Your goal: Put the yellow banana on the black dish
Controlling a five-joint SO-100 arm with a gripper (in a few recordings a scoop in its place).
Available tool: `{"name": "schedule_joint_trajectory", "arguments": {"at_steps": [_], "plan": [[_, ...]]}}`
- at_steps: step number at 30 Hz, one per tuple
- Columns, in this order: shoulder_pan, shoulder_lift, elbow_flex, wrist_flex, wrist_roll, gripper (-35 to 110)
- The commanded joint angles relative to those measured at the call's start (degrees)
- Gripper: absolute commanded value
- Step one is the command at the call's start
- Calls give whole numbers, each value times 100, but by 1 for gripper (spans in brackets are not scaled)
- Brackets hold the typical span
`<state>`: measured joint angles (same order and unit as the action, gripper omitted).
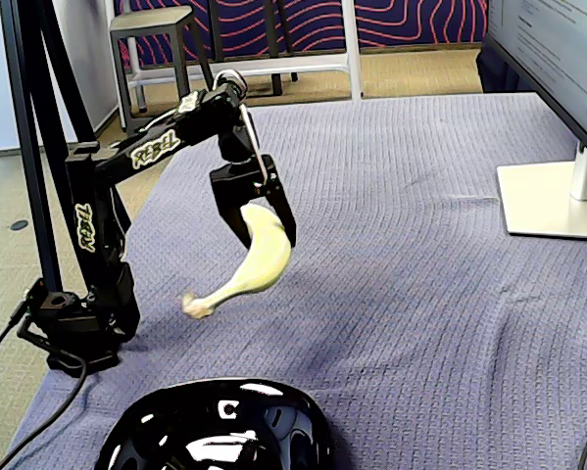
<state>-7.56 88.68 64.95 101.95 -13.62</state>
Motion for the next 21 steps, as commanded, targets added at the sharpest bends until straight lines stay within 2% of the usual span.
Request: {"name": "schedule_joint_trajectory", "arguments": {"at_steps": [1,11,21], "plan": [[615,492,-536,202,-334,0],[2373,255,-677,334,-1354,0],[4219,-668,-1582,149,-1538,0]]}}
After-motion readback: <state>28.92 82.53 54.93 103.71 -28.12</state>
